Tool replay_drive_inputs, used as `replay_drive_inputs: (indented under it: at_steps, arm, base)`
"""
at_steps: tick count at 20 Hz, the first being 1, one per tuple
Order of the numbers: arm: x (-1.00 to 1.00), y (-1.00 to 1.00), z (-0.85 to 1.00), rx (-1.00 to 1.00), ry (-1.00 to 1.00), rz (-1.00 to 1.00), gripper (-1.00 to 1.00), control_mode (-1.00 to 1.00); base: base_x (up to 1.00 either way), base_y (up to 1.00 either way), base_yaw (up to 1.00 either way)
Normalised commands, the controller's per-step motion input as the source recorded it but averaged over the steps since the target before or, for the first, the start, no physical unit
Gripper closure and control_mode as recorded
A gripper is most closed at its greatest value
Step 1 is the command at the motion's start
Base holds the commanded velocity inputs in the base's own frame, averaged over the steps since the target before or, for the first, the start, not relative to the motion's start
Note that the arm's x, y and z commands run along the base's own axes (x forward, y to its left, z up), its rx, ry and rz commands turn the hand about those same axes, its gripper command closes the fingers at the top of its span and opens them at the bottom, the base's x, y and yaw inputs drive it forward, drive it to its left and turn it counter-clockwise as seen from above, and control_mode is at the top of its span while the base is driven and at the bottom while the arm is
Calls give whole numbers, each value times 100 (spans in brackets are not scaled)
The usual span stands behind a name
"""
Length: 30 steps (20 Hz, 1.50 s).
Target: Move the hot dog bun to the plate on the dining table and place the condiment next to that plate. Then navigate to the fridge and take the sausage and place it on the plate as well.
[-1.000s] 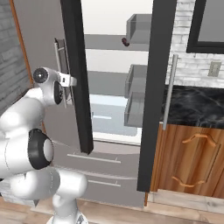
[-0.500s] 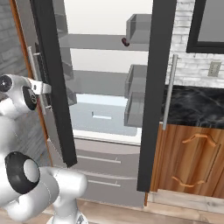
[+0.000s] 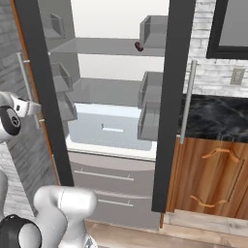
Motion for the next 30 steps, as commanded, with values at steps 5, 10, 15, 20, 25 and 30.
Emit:
replay_drive_inputs:
  at_steps: [5,10,15,20,25,30]
  arm:
    - [-94,-78,43,36,-2,-8,-100,-100]
    - [-57,-87,53,33,3,-5,-100,-100]
    - [-3,-75,37,22,8,0,-100,-100]
    - [39,-36,18,23,13,9,-100,-100]
    - [74,-2,3,26,12,25,-100,-100]
    - [77,4,0,21,11,31,-100,-100]
  base:
    - [0,0,0]
    - [0,0,0]
    - [0,0,0]
    - [0,0,0]
    - [0,0,0]
    - [0,0,0]
